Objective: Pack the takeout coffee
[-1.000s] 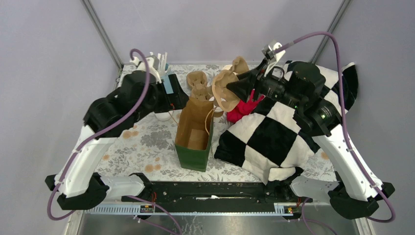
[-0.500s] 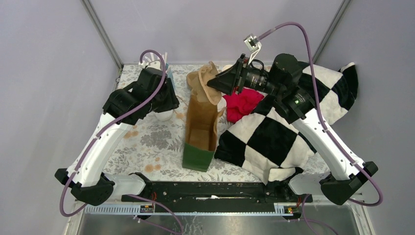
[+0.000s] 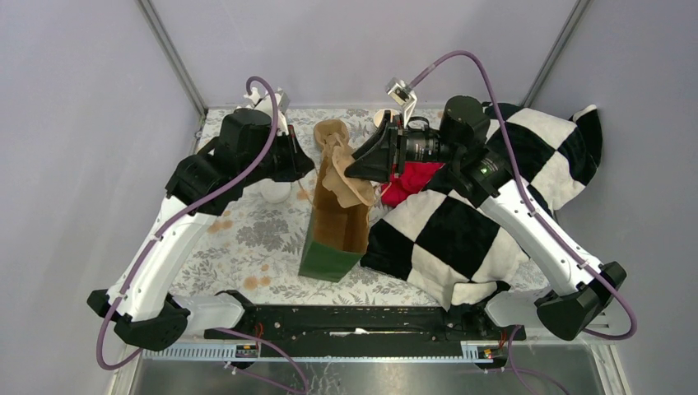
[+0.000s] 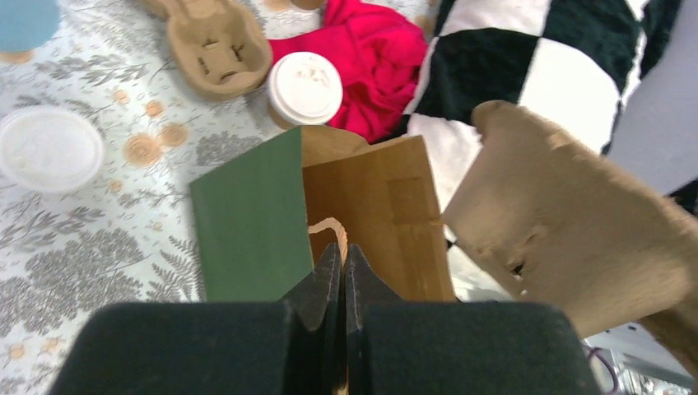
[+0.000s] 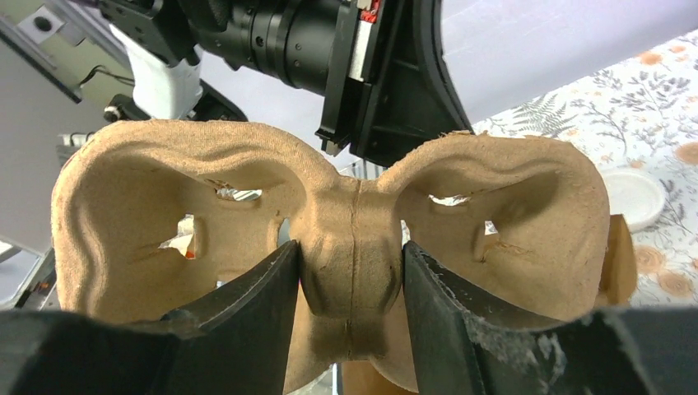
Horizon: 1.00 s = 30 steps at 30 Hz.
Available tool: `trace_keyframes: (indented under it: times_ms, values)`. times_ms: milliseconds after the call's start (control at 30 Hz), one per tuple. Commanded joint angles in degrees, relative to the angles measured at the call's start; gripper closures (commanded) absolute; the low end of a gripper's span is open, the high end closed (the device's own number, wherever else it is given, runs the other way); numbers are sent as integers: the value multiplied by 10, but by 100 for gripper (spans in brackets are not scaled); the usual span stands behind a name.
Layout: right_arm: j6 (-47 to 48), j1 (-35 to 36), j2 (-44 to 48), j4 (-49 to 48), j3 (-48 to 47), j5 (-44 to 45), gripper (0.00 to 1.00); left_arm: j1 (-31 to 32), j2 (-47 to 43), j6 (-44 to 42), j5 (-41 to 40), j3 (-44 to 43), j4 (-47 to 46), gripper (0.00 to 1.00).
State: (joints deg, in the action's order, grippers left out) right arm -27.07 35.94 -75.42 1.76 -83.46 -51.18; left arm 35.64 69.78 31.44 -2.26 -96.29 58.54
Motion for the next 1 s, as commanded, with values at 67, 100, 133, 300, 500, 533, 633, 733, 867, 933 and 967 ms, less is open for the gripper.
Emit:
trace_keyframes:
  times_ms: [67,100,133,300,500,533,633,733,867,933,967]
  values:
    - [-36,4,-2,-96,37,-77,46,-2,-7,-29,59,-4,-82,100]
    - [-31,4,0,-96,49,-79,46,-2,-7,-32,63,-1,-84,100]
    - [-26,4,4,-95,63,-81,46,-2,-6,-34,66,1,-85,100]
    - [15,4,3,-55,89,-103,46,-2,-9,-43,74,8,-92,100]
    - [129,4,-1,-44,113,-152,43,-2,-20,-69,100,31,-93,100]
    - [149,4,-5,-36,111,-161,43,-2,-22,-73,102,35,-94,100]
    - [249,4,-21,51,90,-168,43,-2,-28,-84,108,41,-94,100]
    - [347,4,-40,150,55,-161,43,-2,-29,-89,106,42,-94,100]
    - [425,4,-62,274,15,-158,44,-2,-21,-90,102,34,-93,100]
    - [429,4,-54,281,21,-155,45,-2,-16,-91,102,31,-93,100]
    - [433,4,-45,279,25,-149,45,-2,-14,-92,105,30,-93,100]
